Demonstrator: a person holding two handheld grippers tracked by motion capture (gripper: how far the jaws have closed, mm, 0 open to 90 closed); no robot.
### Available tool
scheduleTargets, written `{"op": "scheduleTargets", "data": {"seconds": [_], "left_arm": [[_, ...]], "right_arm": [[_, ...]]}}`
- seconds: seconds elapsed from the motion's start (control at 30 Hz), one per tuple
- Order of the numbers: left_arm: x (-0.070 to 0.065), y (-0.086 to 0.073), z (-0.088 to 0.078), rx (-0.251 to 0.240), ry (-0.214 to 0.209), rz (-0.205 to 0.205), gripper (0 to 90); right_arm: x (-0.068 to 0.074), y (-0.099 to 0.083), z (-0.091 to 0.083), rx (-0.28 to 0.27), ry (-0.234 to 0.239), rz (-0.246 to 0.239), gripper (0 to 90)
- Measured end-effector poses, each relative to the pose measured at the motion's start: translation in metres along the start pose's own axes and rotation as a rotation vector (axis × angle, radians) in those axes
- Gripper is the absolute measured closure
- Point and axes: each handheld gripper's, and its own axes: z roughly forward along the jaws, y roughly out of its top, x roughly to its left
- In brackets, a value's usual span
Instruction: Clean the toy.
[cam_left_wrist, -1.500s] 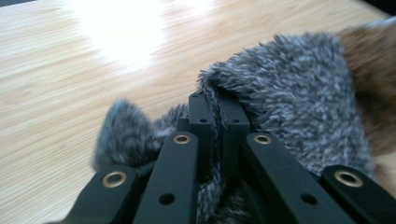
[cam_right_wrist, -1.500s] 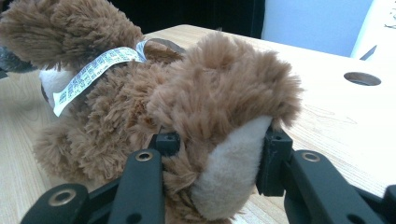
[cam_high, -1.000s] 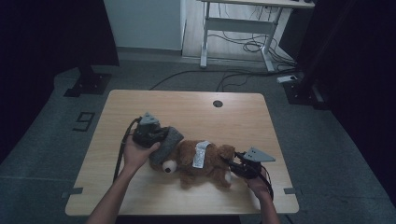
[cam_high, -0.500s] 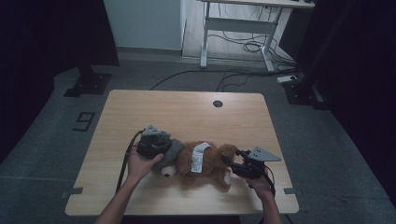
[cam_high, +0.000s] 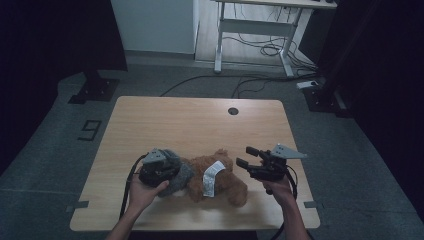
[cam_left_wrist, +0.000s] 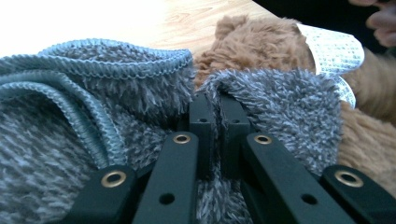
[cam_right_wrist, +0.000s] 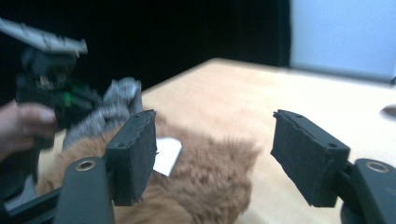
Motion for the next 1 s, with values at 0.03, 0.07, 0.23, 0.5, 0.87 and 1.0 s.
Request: {"op": "scheduleTargets", "data": {"seconds": [0.03, 0.07, 0.23, 0.5, 0.87, 1.0], "left_arm": [[-0.001, -0.002, -0.001, -0.003, 0.0, 0.001, 85.7], [-0.001, -0.004, -0.002, -0.003, -0.003, 0.001, 85.7], [-0.003, -0.015, -0.007, -0.014, -0.02, -0.004, 85.8], [-0.009, -0.021, -0.009, -0.011, -0.033, 0.007, 85.9], [-0.008, -0.022, -0.003, -0.044, -0.021, -0.008, 85.9], [-0.007, -0.012, 0.011, -0.072, 0.017, 0.008, 85.8]], "right_arm": [[0.003, -0.003, 0.005, 0.039, 0.01, -0.013, 28.7], [0.006, -0.007, 0.01, 0.076, 0.028, -0.023, 27.5], [0.025, -0.041, 0.04, 0.248, 0.109, -0.031, 15.2], [0.029, -0.066, 0.057, 0.376, 0.1, 0.022, 7.3], [0.029, -0.071, 0.061, 0.33, 0.087, -0.032, 56.0], [0.02, -0.067, 0.061, 0.286, 0.007, -0.061, 58.6]]}}
